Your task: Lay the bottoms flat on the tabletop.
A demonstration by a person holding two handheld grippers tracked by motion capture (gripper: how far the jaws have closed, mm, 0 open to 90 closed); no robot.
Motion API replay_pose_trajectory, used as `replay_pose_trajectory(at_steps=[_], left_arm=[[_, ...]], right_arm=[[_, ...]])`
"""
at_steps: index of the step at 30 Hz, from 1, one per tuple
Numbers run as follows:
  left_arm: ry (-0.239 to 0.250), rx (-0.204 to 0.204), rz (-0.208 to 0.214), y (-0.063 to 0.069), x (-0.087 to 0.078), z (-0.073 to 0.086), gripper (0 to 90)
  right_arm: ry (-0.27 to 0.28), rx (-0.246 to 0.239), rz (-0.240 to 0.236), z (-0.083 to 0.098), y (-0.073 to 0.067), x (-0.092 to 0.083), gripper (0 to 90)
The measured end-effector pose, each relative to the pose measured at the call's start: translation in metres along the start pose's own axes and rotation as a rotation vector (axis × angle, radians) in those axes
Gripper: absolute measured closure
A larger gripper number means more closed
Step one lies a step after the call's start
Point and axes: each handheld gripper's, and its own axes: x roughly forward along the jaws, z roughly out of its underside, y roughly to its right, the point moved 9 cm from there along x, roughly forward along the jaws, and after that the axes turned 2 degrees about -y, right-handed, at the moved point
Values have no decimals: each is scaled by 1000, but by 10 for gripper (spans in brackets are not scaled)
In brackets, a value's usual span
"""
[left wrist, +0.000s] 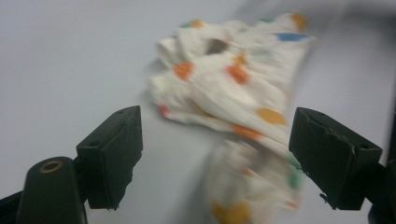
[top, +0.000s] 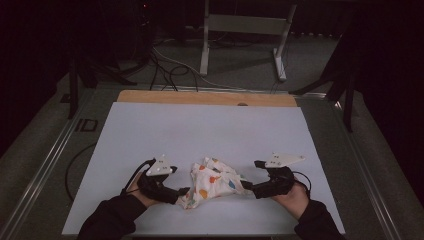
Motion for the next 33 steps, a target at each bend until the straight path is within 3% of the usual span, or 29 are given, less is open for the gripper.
replay_pose_trajectory(at_steps=[3, 6, 7, 8, 9, 12, 13, 14, 16, 23, 25, 28, 33], left_arm=[[-10, -19, -2, -13, 9, -9, 189], [-13, -33, 13, -24, 21, -14, 241], [-12, -36, 20, -27, 26, -15, 242], [-15, -48, 19, -29, 30, -16, 275], [-18, -51, 31, -31, 34, -16, 275], [-15, -100, 54, -36, 48, -14, 354], [-26, -120, 50, -41, 56, -11, 376], [-26, -120, 50, -41, 56, -11, 409], [-36, -129, 47, -44, 63, -8, 432], [-72, -148, 66, -40, 77, 0, 506], [-94, -129, 63, -38, 80, 2, 547], [-105, -116, 72, -35, 81, 3, 581], [-117, -111, 70, -34, 84, 1, 675]], right_arm=[[10, 20, 30, -8, 8, 0, 104], [17, 30, 24, -11, 10, 1, 105], [25, 43, 31, -11, 14, 4, 211], [32, 56, 27, -11, 16, 6, 262], [32, 56, 27, -11, 16, 6, 262], [18, 108, 55, -4, 23, 14, 382], [4, 139, 77, 2, 26, 21, 433], [4, 139, 77, 2, 26, 21, 433], [-30, 149, 78, 11, 26, 31, 484], [-143, 192, 46, 33, 21, 48, 521], [-211, 203, 25, 46, 17, 53, 536], [-249, 192, 8, 54, 13, 55, 557], [-271, 169, 16, 56, 13, 56, 750]])
